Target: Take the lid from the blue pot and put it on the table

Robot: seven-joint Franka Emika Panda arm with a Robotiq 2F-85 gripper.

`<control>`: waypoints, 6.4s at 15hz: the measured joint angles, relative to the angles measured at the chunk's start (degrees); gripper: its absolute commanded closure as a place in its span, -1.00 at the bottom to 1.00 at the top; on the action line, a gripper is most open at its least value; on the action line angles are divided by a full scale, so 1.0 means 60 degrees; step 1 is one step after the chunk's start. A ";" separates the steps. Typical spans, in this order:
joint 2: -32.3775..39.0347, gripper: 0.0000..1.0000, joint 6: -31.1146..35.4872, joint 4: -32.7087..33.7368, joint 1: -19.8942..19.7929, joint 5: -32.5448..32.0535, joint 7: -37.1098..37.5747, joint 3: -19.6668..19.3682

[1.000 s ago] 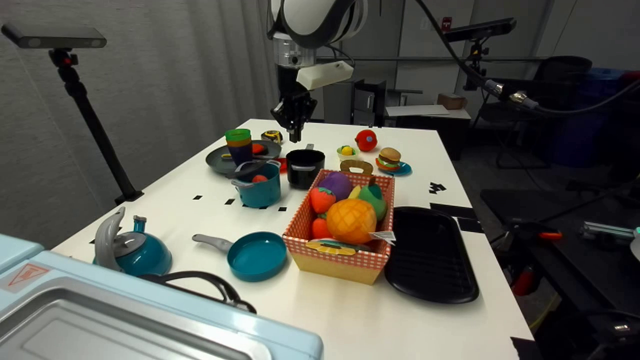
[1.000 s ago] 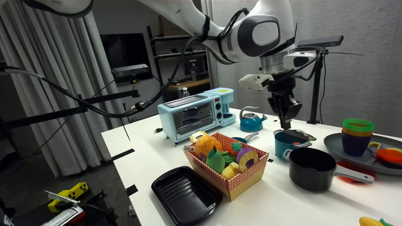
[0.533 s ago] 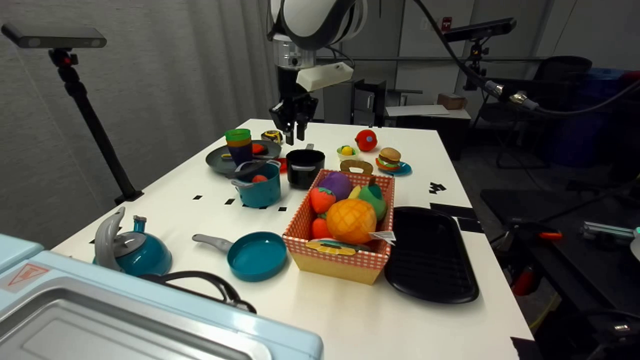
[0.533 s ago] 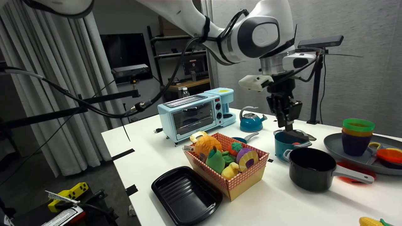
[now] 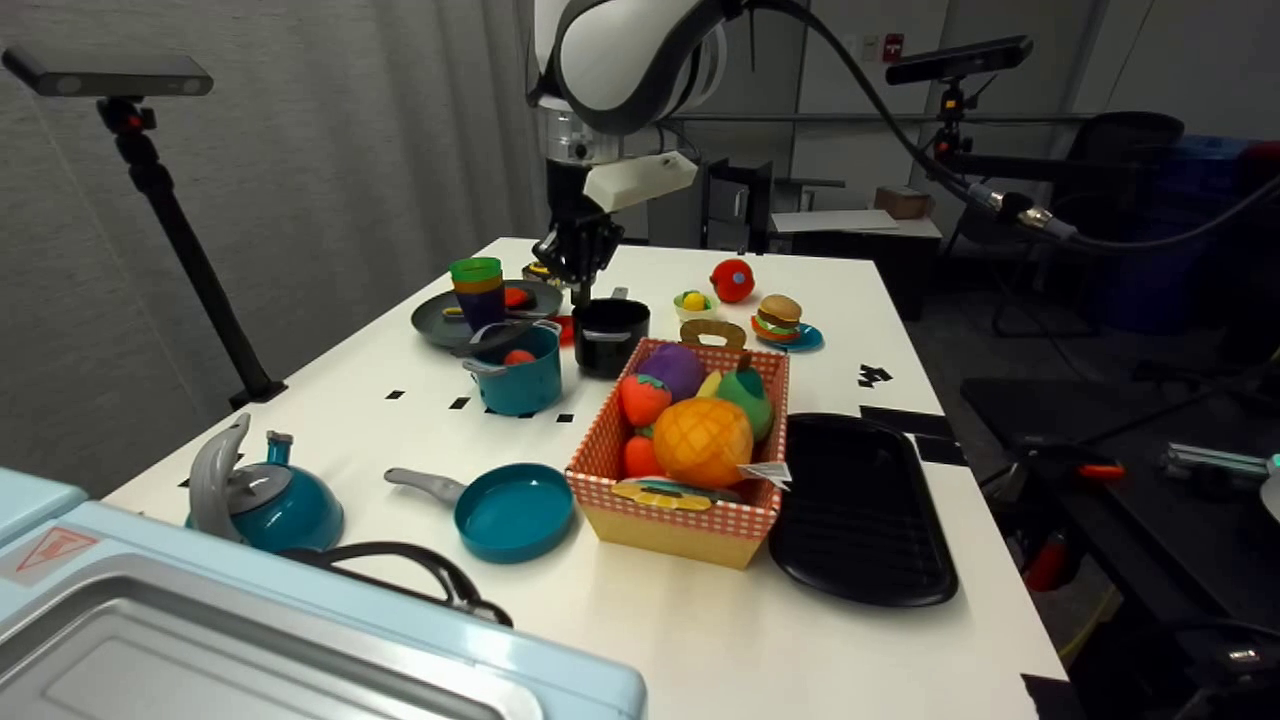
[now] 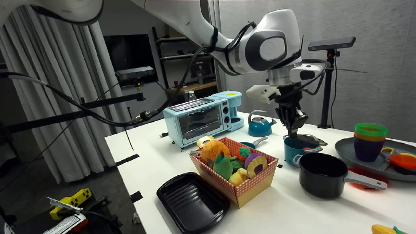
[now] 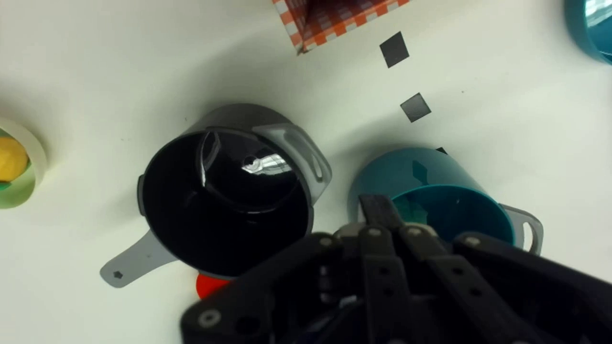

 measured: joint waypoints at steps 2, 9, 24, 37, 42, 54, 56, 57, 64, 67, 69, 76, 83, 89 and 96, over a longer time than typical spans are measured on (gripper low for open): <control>0.0242 1.00 0.0186 0.0046 0.0031 0.0002 0.0026 0.0073; 0.1034 1.00 0.0602 0.0666 0.0090 0.0012 0.0175 0.0198; 0.2904 1.00 0.0696 0.3271 0.0083 0.0010 0.1138 0.0093; 0.3521 1.00 0.2296 0.4079 0.0110 0.0007 0.1976 -0.0217; 0.3524 1.00 0.2807 0.4084 0.0109 0.0004 0.2143 -0.0241; 0.3268 1.00 0.1729 0.3873 0.0076 -0.0058 0.1905 -0.0356; 0.3142 1.00 0.1331 0.3728 0.0079 -0.0063 0.1788 -0.0356; 0.3089 1.00 0.1139 0.3666 0.0081 -0.0063 0.1709 -0.0352; 0.2973 1.00 0.0320 0.3541 0.0170 -0.0063 0.1148 -0.0094; 0.2973 1.00 0.0351 0.3587 0.0255 -0.0063 0.1140 -0.0043; 0.2977 1.00 0.0441 0.3671 0.0319 -0.0060 0.1195 -0.0043; 0.3175 1.00 0.1363 0.3995 0.0548 -0.0057 0.1978 -0.0144; 0.4308 1.00 0.1691 0.5410 0.0667 -0.0087 0.3350 -0.0775; 0.5182 1.00 0.1727 0.6759 0.0631 -0.0377 0.4479 -0.1477; 0.5242 1.00 0.1778 0.7221 0.0621 -0.0321 0.4798 -0.1565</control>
